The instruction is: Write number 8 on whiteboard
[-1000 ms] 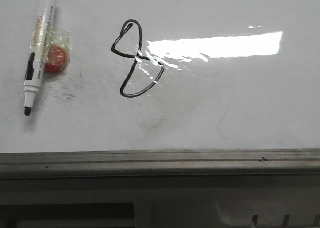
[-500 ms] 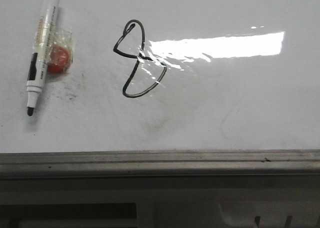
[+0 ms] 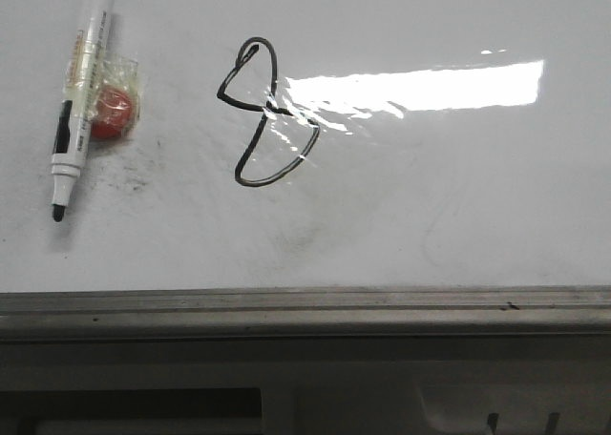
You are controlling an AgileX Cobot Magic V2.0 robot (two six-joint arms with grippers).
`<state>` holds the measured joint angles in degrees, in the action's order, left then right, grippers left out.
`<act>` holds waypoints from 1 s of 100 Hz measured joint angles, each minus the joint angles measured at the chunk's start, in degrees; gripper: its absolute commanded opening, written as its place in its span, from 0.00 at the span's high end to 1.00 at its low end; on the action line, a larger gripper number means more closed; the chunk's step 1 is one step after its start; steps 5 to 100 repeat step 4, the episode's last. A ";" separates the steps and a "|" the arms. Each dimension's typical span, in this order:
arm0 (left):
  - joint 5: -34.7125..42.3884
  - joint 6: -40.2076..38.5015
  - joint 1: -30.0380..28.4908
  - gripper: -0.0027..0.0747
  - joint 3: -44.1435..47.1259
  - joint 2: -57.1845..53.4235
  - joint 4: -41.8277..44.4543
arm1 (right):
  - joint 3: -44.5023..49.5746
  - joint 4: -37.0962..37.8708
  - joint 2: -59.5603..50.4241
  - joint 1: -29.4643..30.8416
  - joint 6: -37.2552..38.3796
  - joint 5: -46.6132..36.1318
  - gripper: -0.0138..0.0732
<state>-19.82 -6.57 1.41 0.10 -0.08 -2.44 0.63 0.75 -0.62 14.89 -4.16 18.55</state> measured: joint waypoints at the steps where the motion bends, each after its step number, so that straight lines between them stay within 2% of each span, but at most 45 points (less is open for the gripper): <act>1: 0.00 0.00 0.00 0.99 0.00 0.00 0.00 | 0.00 0.00 0.00 0.00 0.00 0.00 0.91; 100: 0.00 0.00 0.00 0.99 0.00 0.00 0.00 | 0.00 0.00 0.00 0.00 0.00 0.00 0.91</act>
